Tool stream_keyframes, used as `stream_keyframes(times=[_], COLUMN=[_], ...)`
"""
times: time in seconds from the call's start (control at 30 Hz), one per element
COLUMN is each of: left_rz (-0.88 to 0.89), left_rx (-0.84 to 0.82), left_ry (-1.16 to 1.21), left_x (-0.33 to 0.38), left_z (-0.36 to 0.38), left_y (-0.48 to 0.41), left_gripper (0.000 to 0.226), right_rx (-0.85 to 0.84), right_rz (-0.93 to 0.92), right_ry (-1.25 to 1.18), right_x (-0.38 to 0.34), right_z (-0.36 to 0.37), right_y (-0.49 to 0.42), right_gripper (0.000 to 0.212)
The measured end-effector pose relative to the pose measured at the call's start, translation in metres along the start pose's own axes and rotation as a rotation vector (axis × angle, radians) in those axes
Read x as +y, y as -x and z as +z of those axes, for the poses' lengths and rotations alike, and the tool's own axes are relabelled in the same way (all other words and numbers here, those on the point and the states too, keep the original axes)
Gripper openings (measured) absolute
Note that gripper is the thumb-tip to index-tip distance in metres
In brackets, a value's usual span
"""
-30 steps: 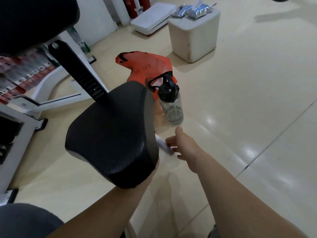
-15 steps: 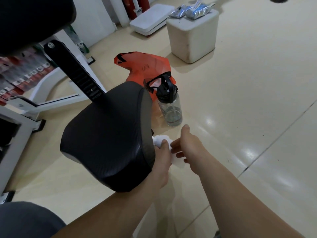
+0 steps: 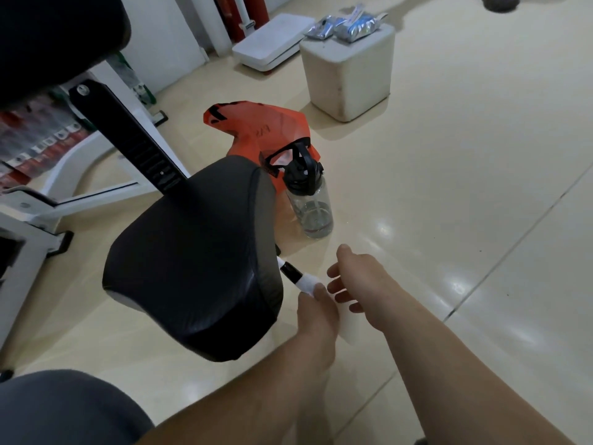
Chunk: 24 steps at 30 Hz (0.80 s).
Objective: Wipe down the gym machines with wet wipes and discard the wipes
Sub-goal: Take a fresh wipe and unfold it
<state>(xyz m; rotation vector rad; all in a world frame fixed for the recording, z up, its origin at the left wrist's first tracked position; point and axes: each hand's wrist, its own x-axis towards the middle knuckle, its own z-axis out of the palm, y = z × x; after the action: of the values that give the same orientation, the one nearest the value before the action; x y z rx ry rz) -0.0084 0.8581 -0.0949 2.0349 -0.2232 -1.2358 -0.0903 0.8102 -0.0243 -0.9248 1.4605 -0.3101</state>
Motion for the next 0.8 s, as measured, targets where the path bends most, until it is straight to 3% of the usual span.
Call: stream_keyframes(times=[0.27,0.33,0.6,0.8], left_rz=[0.096,0.144,0.03,0.103], left_rx=[0.189,0.187,0.131,0.1], left_ry=[0.039,0.074,-0.008,0.02], left_x=[0.051,0.06,0.051,0.057], left_z=[-0.008,-0.007,-0.01,-0.019], left_y=[0.015,0.02,0.024,0.013], left_gripper=[0.056,0.054,0.054,0.053], right_rx=[0.021,0.02,0.0,-0.023], right_rz=[-0.006,-0.013,-0.007,-0.061], right_ry=[0.047,0.061,0.075,0.076], right_x=[0.005,0.007,0.001,-0.001], right_z=[-0.011,-0.014,-0.007,-0.001], right_y=[0.008,0.008,0.006,0.006], right_gripper=[0.055,0.056,0.051,0.049])
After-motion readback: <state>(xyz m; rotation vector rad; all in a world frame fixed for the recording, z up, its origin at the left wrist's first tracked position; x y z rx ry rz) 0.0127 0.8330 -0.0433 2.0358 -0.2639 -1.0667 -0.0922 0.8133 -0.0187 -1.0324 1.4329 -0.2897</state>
